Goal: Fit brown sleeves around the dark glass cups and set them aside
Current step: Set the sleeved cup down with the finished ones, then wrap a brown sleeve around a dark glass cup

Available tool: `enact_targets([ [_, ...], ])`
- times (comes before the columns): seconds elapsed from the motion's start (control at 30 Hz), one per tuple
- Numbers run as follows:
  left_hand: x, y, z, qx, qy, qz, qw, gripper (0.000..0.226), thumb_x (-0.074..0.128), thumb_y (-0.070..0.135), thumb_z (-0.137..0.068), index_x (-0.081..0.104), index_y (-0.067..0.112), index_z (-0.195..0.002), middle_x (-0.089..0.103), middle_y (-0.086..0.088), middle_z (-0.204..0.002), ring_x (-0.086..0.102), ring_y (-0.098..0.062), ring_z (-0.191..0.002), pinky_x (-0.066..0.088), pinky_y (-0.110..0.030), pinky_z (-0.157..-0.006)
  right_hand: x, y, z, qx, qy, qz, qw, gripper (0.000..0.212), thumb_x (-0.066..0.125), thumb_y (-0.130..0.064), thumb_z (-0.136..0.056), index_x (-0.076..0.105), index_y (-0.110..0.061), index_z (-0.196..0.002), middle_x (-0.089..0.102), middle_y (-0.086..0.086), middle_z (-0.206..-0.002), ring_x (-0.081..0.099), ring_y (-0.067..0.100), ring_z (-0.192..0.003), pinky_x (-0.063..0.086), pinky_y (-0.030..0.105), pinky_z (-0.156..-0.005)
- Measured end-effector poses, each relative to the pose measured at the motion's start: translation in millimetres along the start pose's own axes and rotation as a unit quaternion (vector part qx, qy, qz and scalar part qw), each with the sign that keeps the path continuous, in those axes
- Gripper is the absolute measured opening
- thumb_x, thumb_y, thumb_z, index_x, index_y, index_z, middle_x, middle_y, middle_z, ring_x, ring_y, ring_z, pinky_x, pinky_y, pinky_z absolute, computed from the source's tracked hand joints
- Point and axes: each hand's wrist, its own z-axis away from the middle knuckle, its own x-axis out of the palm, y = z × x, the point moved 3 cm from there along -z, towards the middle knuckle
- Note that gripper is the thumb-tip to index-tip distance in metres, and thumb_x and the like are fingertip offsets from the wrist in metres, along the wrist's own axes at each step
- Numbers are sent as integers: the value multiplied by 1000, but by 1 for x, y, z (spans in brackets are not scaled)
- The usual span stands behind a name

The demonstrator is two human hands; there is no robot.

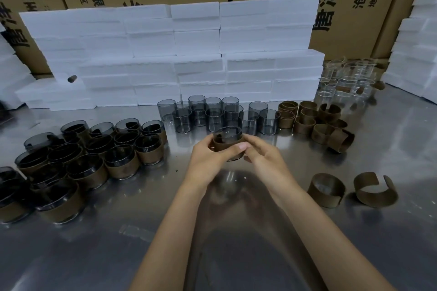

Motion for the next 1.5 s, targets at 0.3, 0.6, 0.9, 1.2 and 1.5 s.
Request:
enact_targets([
  [0.3, -37, 0, 1, 8, 204, -427, 881, 73, 74, 38, -85, 39, 12, -144, 56, -12, -138, 37, -33, -133, 31, -43, -107, 1, 9, 1, 66, 9, 64, 996, 30, 50, -32, -106, 64, -19, -130, 66, -2, -124, 59, 14, -118, 39, 25, -92],
  [0.6, -4, 11, 8, 217, 133, -388, 886, 39, 55, -4, -90, 65, 5, -127, 55, -9, -135, 46, -25, -131, 35, -32, -111, 2, 8, -1, 63, 19, 61, 996, 21, 53, -35, -105, 67, -21, -111, 69, -5, -107, 64, 14, -105, 45, 25, -82],
  [0.9, -20, -16, -14, -22, 141, -135, 980, 63, 55, 10, -100, 31, 18, -158, 44, -7, -159, 44, -23, -143, 33, -40, -119, 0, 12, -4, 81, 24, 38, 996, 30, 52, -37, -105, 68, -12, -100, 72, 11, -110, 66, 24, -109, 49, 44, -105],
  [1.2, -39, -27, -26, -20, 242, -132, 961, 64, 54, 13, -100, 30, 22, -158, 43, -9, -158, 46, -30, -139, 37, -35, -107, -3, 14, -7, 105, 37, -33, 993, 26, 48, -30, -108, 67, -18, -94, 71, 2, -98, 65, 11, -88, 50, 17, -73],
  [1.5, -43, -14, -86, -44, 167, -290, 941, 67, 45, 7, -103, 20, 24, -163, 0, -22, -170, 21, -39, -154, 27, -43, -120, -4, 18, -9, 103, 33, -37, 993, 29, 46, -29, -108, 68, -18, -91, 71, 1, -98, 65, 9, -87, 50, 19, -74],
])
